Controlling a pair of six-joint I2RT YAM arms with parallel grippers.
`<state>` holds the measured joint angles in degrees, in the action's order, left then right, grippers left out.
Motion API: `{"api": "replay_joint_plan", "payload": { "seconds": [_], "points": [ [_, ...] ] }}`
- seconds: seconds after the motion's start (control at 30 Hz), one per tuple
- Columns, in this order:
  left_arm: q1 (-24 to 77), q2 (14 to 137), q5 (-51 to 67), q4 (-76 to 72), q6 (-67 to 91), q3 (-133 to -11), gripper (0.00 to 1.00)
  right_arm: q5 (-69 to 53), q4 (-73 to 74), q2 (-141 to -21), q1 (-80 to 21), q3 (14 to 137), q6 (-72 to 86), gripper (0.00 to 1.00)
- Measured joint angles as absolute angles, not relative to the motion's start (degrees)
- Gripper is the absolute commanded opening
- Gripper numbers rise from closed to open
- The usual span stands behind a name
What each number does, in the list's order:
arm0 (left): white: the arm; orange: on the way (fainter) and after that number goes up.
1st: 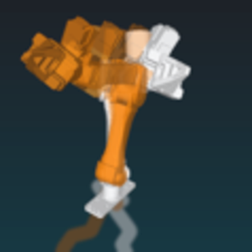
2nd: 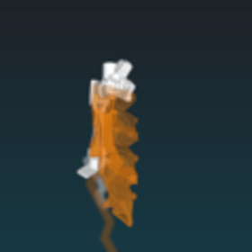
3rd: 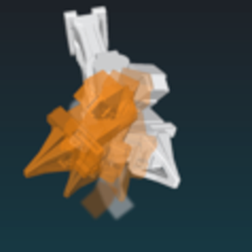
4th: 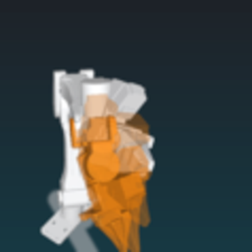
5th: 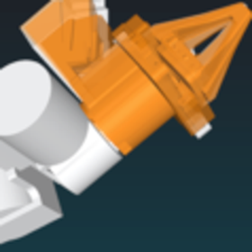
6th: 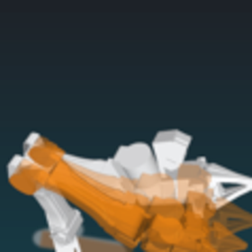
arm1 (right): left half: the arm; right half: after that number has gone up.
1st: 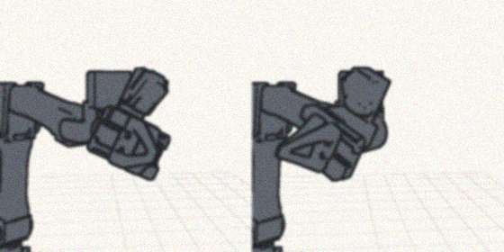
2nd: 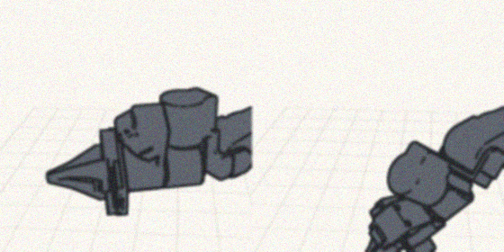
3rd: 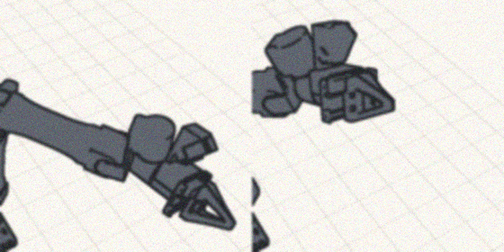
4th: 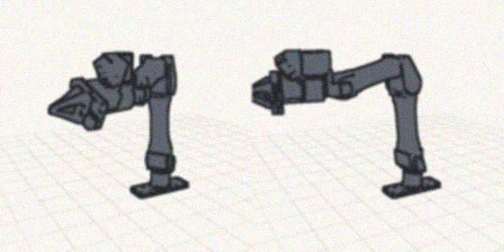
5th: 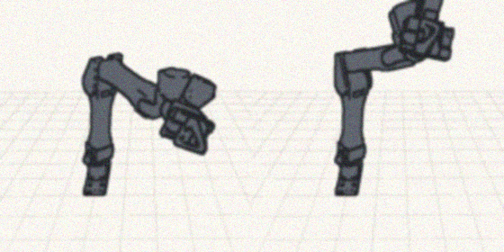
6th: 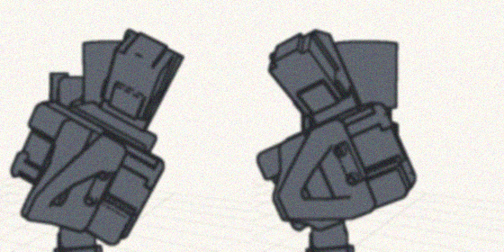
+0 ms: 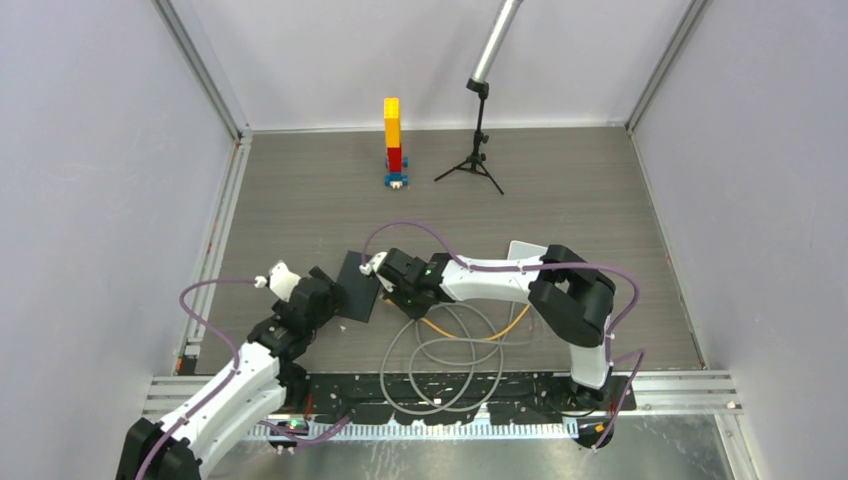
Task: Insert the plug into the switch port
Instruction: Insert the connector into the switch port.
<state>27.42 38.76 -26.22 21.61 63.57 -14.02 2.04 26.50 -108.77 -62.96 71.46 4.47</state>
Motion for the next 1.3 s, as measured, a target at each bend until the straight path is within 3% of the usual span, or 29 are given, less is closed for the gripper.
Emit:
{"api": "replay_joint_plan", "payload": {
  "seconds": [0.27, 0.53, 0.77, 0.97, 1.13, 1.3],
  "points": [
    [26.59, 39.86, -23.03, 11.97, 61.84, -10.63, 0.85, 2.76, 27.03, -109.27, -63.00, 71.85, 4.64, 0.01],
    [26.41, 54.59, -20.58, -5.67, 54.85, -11.86, 0.88, 2.87, 26.41, -107.85, -60.38, 69.84, 5.34, 0.00],
    [25.89, 69.58, -15.07, -22.55, 50.24, -15.00, 0.78, 2.90, 27.22, -104.66, -56.64, 66.13, 5.32, 0.00],
    [27.16, 77.93, -8.95, -35.94, 50.89, -14.87, 0.75, 2.98, 28.56, -101.82, -54.81, 63.48, 4.95, 0.00],
    [32.34, 81.58, -8.86, -40.38, 52.49, -15.57, 0.76, 2.94, 30.11, -98.52, -53.10, 60.75, 4.64, 0.01],
    [33.95, 80.77, -9.37, -39.42, 53.69, -15.64, 0.83, 1.34, 32.01, -95.98, -52.56, 59.75, 4.71, 0.00]
  ]
}}
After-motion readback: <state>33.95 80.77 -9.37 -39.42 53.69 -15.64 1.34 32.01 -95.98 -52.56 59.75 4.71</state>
